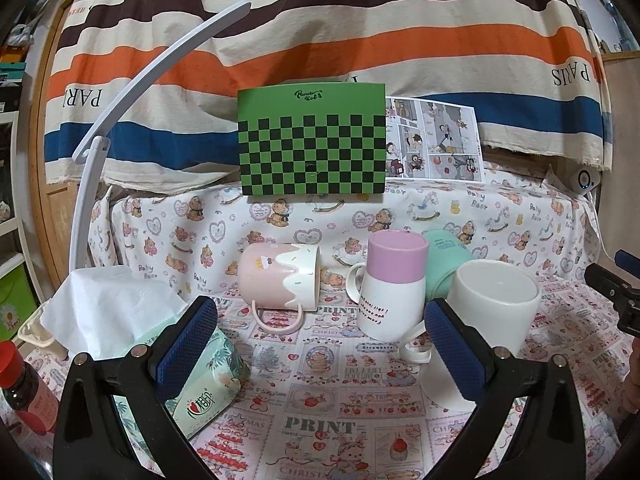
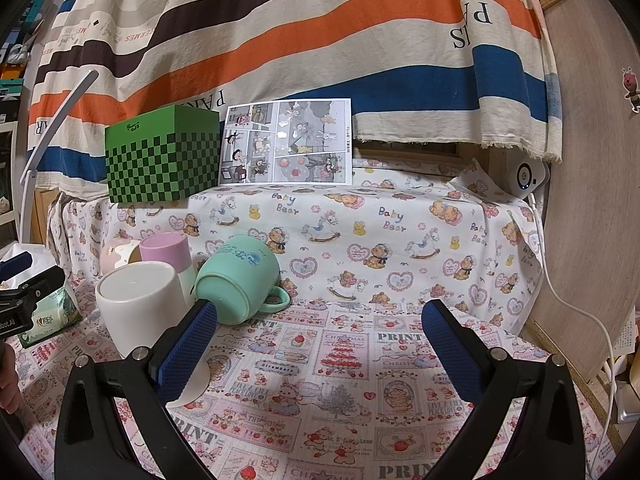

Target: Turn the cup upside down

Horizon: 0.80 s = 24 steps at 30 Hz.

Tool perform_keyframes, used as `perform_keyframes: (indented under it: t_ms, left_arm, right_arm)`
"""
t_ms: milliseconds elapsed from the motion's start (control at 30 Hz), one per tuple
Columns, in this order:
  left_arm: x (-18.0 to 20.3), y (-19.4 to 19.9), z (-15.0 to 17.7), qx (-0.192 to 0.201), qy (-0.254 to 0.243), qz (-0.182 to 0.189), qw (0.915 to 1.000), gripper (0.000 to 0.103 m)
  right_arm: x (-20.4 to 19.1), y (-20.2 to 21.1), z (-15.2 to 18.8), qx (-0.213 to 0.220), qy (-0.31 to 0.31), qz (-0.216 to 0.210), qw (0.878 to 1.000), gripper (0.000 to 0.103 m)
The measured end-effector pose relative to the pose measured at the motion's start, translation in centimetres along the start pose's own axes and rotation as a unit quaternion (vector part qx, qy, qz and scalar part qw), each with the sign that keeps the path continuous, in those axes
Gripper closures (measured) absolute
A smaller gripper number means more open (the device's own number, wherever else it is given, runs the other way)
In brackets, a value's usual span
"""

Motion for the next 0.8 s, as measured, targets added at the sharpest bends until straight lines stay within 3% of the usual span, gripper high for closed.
perform_keyframes:
  t_ms: [800]
  left_arm:
    - [0.33, -0.08, -0.08, -0.002, 0.002, 0.000, 1.0000, 0.000]
  right_arm:
    - [0.07, 0.01, 0.06, 0.000, -0.002, 0.006, 1.000, 0.000]
Point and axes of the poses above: each gripper's, at about its wrist camera, not at the fingertips, and y roughly against the way its jaws point, x to its right, z to its underside, the point moved 1 cm from there along -y, roughly the way its jaws point, and after that the axes turned 5 degrees about y, right-handed, at the moved point
